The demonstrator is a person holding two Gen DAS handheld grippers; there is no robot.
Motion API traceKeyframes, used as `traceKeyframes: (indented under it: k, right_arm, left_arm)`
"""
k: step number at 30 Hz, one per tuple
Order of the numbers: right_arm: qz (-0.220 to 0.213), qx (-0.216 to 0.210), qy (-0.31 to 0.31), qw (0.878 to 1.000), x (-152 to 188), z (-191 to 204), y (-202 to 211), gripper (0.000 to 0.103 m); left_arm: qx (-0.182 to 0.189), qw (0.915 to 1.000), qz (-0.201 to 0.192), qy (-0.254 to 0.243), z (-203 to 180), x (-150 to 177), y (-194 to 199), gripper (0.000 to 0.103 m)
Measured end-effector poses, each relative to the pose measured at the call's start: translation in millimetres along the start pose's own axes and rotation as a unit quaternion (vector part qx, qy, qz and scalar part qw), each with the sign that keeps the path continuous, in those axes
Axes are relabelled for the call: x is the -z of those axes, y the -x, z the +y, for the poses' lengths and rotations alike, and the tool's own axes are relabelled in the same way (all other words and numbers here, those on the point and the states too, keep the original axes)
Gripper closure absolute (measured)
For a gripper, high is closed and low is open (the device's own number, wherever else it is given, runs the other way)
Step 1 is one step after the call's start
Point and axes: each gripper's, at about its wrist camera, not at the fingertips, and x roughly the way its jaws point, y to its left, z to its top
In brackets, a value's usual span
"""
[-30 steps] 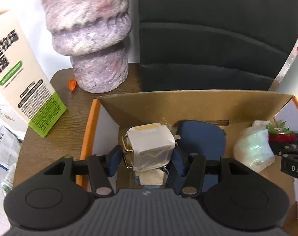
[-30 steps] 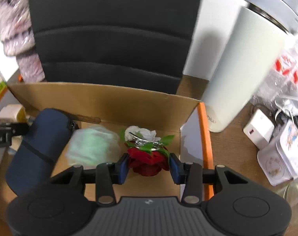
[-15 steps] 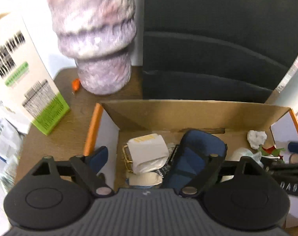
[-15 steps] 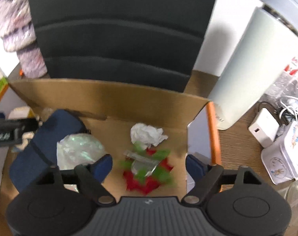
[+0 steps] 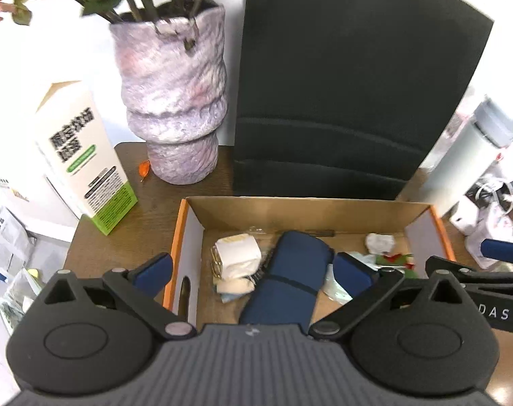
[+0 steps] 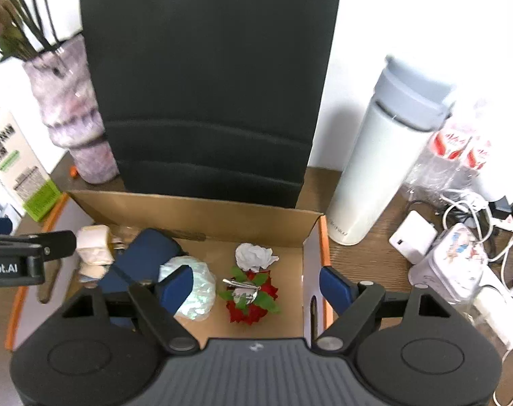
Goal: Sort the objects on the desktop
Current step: 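Move both open tools back toward the plush dog and white lids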
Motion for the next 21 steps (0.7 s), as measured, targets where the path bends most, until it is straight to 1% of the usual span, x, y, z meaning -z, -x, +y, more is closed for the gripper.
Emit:
traceKeyframes:
  k: [9,13,16,17,19,21]
  right_arm:
    - [-0.039,0.001,-0.001,0.999,11,6,71,0.020]
    - [-0.061,0.000,0.007,0.998,21,15,104,0.020]
    - [-0.086,-0.008,0.011,0.996,32,20,125,0.020]
    - [-0.104,-0.015,0.014,0.994,37,22,133,0.020]
    - [-0.133,-0.022,0.018,0.991,49,26,144,0.020]
    - [-0.153,-0.024,0.024,0.988,61,29,151,0.020]
  left_arm:
    - [0.009,0.9993,-0.036,-0.009,-2,16,76,0.000]
    - [0.007,0.9976,-0.067,-0.014,-3,28,109,0.000]
    - [0.008,0.9942,-0.107,-0.014,-3,39,134,0.000]
    - [0.002,0.9915,-0.129,-0.014,-3,45,142,0.000]
    - [-0.026,0.9852,-0.168,-0.016,-5,58,154,0.000]
    - [-0.031,0.9823,-0.184,-0.014,-7,68,160,0.000]
